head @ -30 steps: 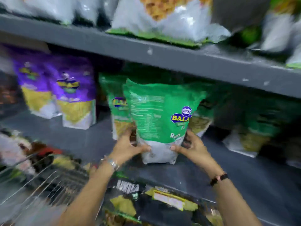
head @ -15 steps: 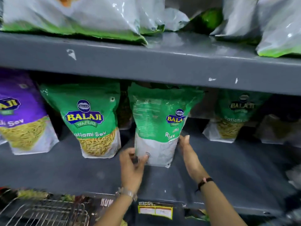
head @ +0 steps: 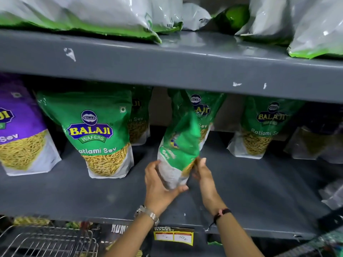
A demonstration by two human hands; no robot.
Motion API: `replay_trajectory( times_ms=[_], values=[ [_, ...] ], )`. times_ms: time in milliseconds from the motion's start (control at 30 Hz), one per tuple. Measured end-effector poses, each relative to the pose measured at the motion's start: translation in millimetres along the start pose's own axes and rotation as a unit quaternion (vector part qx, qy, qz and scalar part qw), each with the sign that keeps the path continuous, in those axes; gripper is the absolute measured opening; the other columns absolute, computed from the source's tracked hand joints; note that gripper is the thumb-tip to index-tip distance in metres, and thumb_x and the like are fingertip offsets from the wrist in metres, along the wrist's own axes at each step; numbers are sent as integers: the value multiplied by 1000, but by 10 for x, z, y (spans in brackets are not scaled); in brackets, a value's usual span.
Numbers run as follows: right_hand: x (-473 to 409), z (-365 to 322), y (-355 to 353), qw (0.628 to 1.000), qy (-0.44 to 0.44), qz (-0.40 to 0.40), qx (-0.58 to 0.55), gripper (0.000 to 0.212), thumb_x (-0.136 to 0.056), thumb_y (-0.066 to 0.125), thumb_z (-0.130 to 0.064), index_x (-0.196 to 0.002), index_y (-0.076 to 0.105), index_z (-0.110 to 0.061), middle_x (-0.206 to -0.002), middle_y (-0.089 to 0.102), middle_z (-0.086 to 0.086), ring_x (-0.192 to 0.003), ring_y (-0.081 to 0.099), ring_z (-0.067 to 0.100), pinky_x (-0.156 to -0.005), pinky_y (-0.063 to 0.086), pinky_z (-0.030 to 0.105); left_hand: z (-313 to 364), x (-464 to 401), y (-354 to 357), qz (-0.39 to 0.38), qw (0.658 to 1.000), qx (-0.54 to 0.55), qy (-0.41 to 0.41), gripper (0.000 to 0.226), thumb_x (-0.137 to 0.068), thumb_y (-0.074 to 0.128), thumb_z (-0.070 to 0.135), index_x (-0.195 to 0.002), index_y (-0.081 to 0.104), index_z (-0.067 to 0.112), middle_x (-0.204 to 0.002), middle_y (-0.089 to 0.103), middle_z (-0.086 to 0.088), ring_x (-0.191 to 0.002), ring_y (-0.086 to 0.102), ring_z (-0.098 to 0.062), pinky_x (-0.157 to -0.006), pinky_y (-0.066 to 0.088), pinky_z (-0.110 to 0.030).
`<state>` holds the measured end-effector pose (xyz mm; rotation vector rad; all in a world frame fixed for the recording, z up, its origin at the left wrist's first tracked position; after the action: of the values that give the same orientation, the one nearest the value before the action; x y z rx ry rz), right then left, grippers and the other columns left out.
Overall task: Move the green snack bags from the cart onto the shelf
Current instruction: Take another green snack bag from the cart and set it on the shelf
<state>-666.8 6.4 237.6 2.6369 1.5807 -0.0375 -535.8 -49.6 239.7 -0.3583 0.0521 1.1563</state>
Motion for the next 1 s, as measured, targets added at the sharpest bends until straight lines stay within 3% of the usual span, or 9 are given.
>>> replay_trajectory(
  times_ms=[100,167,267,400,500,600,800,900,1000],
  values=[
    [36,-46,-267,993,-28,117,4,49,-86,28,-53,-84,66,-24,-92,68,-3,-69,61,-4,-69,45,13,-72,-236,-148,-51,996,65,-11,87,-46,81,35,-116,30,33,-125,45,5,-118,44,-13,-92,36,-9],
    [56,-78,-405,985,-45,168,2,40,-88,33,-50,-83,64,-25,-93,66,-3,-77,57,3,-78,42,21,-131,-299,-285,-45,997,56,5,83,-57,78,29,-123,29,34,-136,39,3,-128,36,-13,-104,31,-18],
    [-31,-65,-292,994,-23,105,6,36,-84,31,-55,-113,46,-40,-124,48,-16,-114,44,2,-96,29,24,-176,-227,-320,-5,997,70,-3,78,-51,68,45,-121,36,32,-134,43,-1,-124,41,-15,-105,37,-43],
    [-118,-98,-20,1000,-25,-5,-2,38,-84,33,-50,-118,44,-40,-121,49,-30,-108,46,-19,-80,36,-3,-191,-170,-212,11,993,116,-27,45,-66,59,38,-106,39,46,-121,47,14,-114,48,-5,-97,39,-31],
    [-64,-60,-95,997,-40,66,9,17,-91,37,-35,-100,50,-32,-107,55,-12,-102,54,3,-75,44,3,-177,-258,-183,-21,985,163,-60,85,-55,49,78,-125,34,34,-138,35,7,-131,31,-11,-105,26,-27],
    [31,-15,-124,994,-24,103,25,17,-90,35,-37,-100,46,-30,-109,47,-1,-111,44,16,-96,39,24,-104,-301,-106,-46,981,181,-54,125,-38,38,93,-139,19,22,-146,22,9,-133,24,-6,-108,26,-16],
    [525,-223,-179,955,-136,262,32,28,-91,39,-40,-117,41,-31,-114,41,-10,-108,41,1,-91,28,9,-60,152,-341,47,991,122,-24,88,-61,32,82,-133,22,33,-139,22,21,-130,23,2,-100,22,-8],
    [797,-232,545,966,-210,113,100,30,-87,35,-52,-114,41,-42,-118,45,-14,-113,42,4,-97,32,12,-88,568,-828,125,992,3,10,43,-85,32,41,-126,26,30,-138,28,11,-132,29,-11,-100,18,2],
    [987,-38,1602,942,-227,-136,205,40,-89,22,-55,-124,34,-41,-134,36,-19,-127,27,-6,-108,15,9,-287,1089,-1629,199,968,-151,-10,60,-84,27,53,-131,29,16,-140,24,4,-134,25,-14,-110,15,-17]
  ],
)
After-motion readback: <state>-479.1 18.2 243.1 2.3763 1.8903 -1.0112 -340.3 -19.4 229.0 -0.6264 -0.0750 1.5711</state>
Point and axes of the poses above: each hand's wrist, its own x-axis away from the middle knuckle, its own y-axis out of the palm, z = x × y, the point moved 8 cm from there along -x, towards the middle knuckle
